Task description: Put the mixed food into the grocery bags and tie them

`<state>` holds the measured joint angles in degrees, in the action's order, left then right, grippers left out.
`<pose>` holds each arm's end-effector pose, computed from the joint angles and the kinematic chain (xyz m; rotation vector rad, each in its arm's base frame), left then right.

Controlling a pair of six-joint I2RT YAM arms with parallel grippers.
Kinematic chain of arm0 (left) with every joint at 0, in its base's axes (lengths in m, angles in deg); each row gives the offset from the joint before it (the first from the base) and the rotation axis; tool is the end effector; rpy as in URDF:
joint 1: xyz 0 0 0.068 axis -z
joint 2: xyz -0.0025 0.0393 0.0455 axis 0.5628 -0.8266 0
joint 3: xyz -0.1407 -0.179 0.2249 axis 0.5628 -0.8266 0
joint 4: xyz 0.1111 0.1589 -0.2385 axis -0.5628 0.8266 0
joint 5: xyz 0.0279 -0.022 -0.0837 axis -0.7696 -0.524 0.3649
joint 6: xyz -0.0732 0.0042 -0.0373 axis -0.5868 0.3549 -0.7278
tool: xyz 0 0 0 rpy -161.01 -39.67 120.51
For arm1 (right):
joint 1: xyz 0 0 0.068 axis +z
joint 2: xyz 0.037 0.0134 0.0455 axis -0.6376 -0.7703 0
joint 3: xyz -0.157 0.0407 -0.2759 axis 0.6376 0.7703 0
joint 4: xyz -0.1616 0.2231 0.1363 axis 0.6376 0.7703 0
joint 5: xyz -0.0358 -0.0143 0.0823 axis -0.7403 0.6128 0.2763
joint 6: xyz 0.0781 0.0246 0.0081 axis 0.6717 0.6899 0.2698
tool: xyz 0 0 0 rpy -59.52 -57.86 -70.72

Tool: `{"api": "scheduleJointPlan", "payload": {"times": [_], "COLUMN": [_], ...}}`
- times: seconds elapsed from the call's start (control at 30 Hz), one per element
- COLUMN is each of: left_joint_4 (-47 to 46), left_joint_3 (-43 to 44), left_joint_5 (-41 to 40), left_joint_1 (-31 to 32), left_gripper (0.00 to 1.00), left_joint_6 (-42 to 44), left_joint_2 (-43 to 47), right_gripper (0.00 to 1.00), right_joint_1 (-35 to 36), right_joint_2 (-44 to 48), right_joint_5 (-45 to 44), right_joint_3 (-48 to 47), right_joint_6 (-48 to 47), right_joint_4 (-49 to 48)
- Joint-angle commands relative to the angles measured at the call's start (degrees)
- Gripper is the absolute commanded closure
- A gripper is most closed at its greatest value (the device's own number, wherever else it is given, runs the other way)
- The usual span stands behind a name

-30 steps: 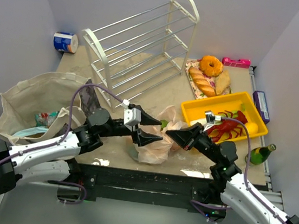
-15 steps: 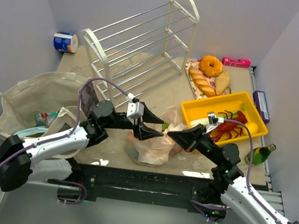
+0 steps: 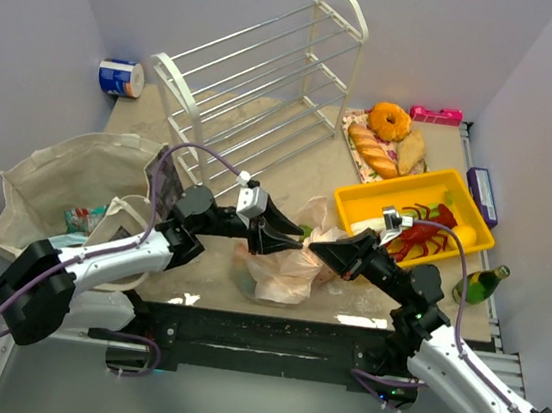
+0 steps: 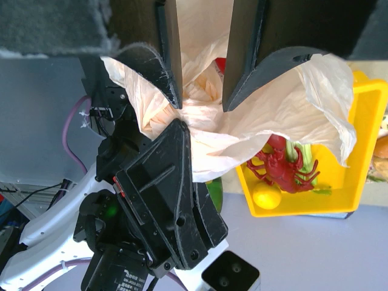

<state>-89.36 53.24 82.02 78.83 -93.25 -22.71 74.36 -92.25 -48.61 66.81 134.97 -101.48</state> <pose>0.1853 -0.2516 0.3100 1.0429 1.2382 -1.3446 0.1314 0.1283 0.2783 -0.1461 1.5000 1.6067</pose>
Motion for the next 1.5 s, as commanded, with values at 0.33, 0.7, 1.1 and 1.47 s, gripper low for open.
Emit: {"api": "scheduleJointPlan", "payload": {"times": [0.33,0.7,1.1,1.47], "left_joint_4": [-7.20,-9.57,-10.02,-9.83], "left_joint_3": [-3.38,-2.77,-1.81,-1.98], "left_joint_5": [1.73,3.31,4.02,3.15], "left_joint_1": [-1.07,-0.90,0.77,1.74], "left_gripper": [0.64,0.69,0.77,1.00], "left_joint_6": [-2.55,-4.21,-5.18,-5.53], "left_joint_2": [-1.05,-3.52,-3.96,-2.82], "right_gripper": [1.00,1.00,1.00,1.00], "right_joint_1": [-0.20,-0.11,-0.11,-0.11], "right_joint_2": [1.45,1.28,0.66,0.57], "right_joint_5": [-0.12,-0.30,-0.56,-1.00], "right_joint_3": [-0.06,0.38,0.74,0.12], "right_joint_6": [-0.30,-0.39,-0.57,-1.88], "right_joint_4": [-0.65,-0.65,-0.92,0.66]}}
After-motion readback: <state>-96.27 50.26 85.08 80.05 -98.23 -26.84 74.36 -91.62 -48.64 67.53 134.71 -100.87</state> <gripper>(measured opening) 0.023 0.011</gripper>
